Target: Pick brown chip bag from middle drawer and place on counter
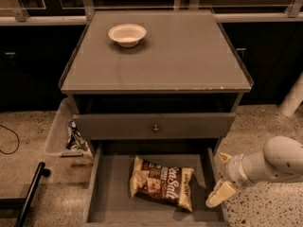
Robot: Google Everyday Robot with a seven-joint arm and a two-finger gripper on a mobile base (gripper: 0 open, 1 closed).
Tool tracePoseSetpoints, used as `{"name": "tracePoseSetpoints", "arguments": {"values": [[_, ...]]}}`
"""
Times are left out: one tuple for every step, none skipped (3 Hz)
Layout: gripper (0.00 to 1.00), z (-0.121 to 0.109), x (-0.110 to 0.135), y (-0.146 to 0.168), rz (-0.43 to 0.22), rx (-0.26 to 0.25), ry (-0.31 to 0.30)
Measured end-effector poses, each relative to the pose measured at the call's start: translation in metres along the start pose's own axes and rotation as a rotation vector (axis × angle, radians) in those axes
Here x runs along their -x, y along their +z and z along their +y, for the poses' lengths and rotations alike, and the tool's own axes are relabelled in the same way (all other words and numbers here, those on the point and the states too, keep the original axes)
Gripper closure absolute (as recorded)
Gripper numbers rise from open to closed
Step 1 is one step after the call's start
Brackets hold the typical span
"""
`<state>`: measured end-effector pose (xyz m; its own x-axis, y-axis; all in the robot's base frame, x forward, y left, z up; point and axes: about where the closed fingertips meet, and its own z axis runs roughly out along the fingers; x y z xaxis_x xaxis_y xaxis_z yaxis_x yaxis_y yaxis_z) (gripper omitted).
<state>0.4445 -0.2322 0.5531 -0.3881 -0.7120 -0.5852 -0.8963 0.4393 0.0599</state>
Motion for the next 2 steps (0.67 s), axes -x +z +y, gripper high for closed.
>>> {"name": "tracePoseSetpoints", "arguments": {"values": [[0.00, 0.000, 0.000, 0.000, 0.000, 0.000, 0.000], [0.00, -0.004, -0.008, 0.035, -0.001, 0.038, -0.008]]}}
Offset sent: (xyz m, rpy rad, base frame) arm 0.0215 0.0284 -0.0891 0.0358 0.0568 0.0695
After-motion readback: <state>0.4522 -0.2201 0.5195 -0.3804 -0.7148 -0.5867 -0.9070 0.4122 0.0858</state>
